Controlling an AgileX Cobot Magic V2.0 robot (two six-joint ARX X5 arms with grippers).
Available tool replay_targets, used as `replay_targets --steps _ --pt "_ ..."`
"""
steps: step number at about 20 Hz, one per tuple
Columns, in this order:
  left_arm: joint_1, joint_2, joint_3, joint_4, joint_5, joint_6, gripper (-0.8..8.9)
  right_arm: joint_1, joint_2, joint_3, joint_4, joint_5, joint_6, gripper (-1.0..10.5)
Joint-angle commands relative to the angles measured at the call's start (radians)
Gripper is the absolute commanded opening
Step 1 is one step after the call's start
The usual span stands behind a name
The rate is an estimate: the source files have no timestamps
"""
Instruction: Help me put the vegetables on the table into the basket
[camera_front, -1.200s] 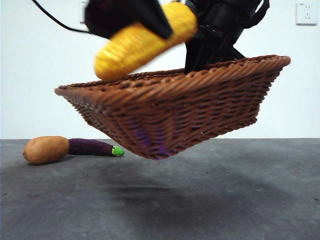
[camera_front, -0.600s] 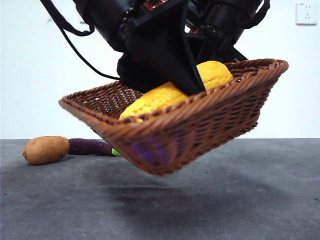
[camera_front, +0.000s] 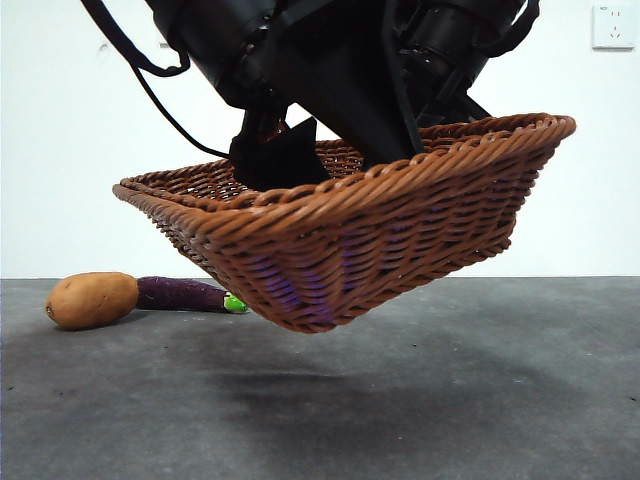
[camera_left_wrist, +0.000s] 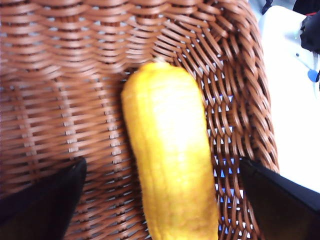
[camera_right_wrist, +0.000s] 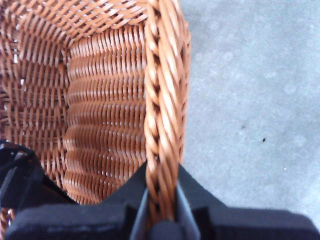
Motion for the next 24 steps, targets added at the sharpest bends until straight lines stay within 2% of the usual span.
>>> replay_targets --steps 1,7,11,12,14,18,24 --pt "0.014 -0.010 0.056 -0.043 -0.003 -0.034 5.43 0.016 -0.002 -0.005 0.007 -0.018 0.000 -0.1" --pt "0.103 -0.072 0.358 -0.290 -0.106 -0.092 5.39 -0.035 -0.004 -0.002 0.010 -0.027 0.002 -0.1" --pt "0.237 -0.102 0.506 -0.402 -0.348 -0.153 5.34 -0.109 -0.061 0.006 0.008 -0.035 -0.001 -0.1" --pt "0.293 -0.102 0.521 -0.420 -0.373 -0.171 5.34 -0.138 -0.088 0.013 0.007 -0.047 -0.001 -0.1" --pt "0.425 -0.091 0.523 -0.438 -0.368 -0.171 5.34 -0.208 -0.152 0.023 0.006 -0.085 -0.001 -0.1" --pt "0.619 -0.006 0.523 -0.460 -0.365 -0.083 5.34 -0.298 -0.246 0.023 -0.024 -0.097 -0.024 -0.1" --pt "0.740 0.180 0.523 -0.391 -0.332 -0.002 5.34 -0.309 -0.254 0.023 -0.084 -0.098 -0.073 -0.1"
